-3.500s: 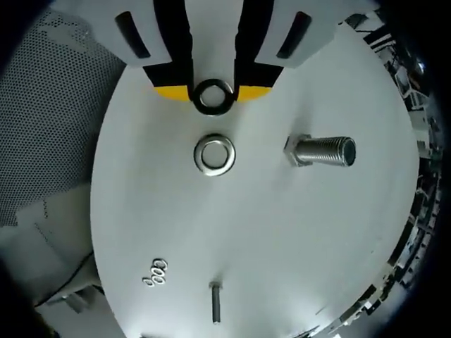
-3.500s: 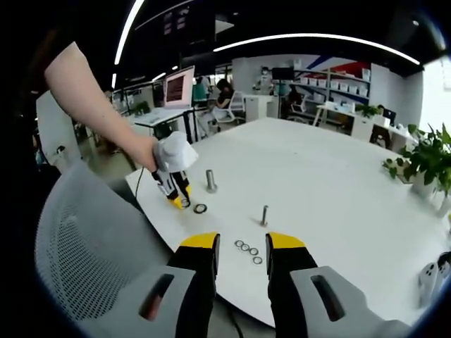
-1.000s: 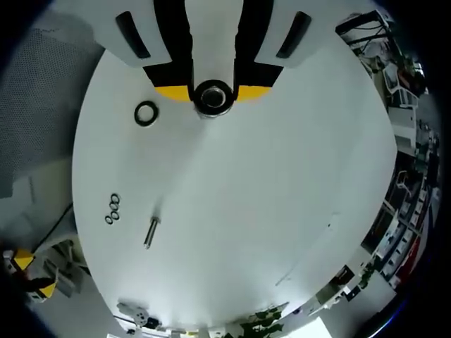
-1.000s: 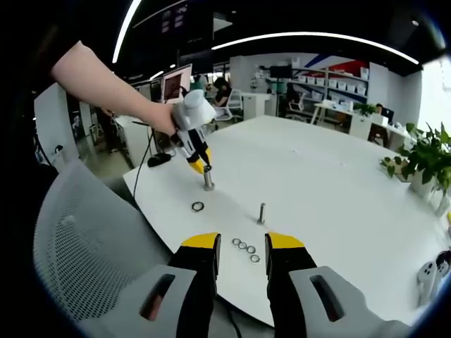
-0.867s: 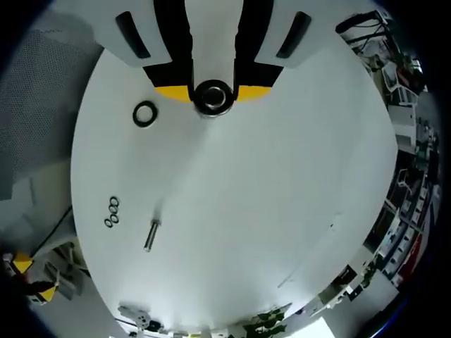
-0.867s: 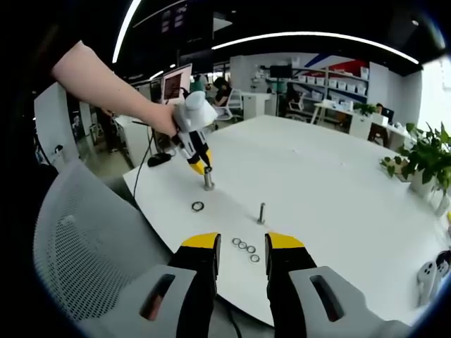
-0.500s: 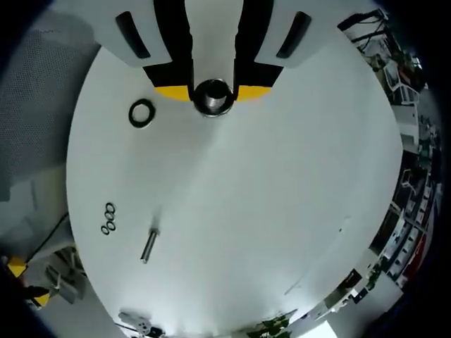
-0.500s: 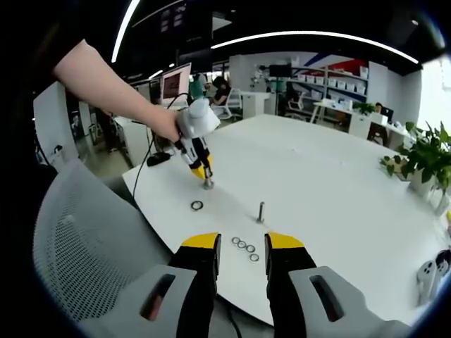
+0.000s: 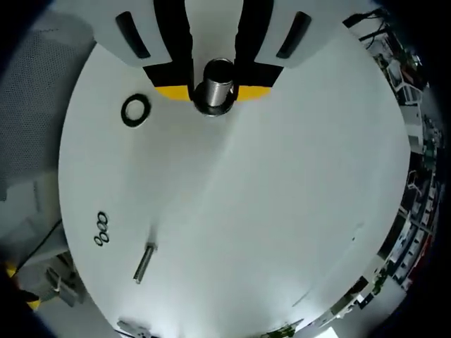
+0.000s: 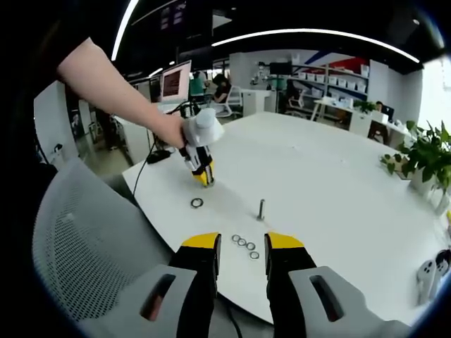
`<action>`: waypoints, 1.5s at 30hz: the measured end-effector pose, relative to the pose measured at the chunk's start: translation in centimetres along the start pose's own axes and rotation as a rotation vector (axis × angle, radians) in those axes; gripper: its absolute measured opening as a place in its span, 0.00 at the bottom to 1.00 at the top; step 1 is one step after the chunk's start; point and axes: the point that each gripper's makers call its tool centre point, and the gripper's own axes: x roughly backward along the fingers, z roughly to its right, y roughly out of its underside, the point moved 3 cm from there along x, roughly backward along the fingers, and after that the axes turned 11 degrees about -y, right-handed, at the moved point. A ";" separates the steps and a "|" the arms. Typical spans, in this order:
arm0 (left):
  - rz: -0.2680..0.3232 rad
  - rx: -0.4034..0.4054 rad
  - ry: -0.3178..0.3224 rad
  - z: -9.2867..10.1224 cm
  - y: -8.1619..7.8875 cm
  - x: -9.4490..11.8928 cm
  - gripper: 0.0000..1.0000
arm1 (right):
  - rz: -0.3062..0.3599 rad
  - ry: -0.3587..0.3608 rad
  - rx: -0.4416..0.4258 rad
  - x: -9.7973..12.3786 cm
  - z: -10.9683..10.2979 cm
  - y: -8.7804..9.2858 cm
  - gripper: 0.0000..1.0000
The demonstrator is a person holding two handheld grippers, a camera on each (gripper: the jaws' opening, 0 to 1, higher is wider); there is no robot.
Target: Place the washer onto the threaded stud by aligning its center hole with the stud, sliding it down to the base, and recovering from edge contact or off-axis alignment until the washer reaches the visible bottom stop.
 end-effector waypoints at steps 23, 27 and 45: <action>0.059 0.024 -0.050 -0.6 -0.9 0.8 0.27 | -0.002 0.001 -0.001 0.0 0.0 0.1 0.27; 0.066 0.048 -0.064 -1.1 -0.2 1.2 0.27 | -0.003 -0.001 0.002 0.0 -0.1 0.1 0.27; 0.041 0.186 -0.044 1.1 2.9 2.5 0.31 | 0.001 -0.006 0.012 0.0 -0.3 0.0 0.27</action>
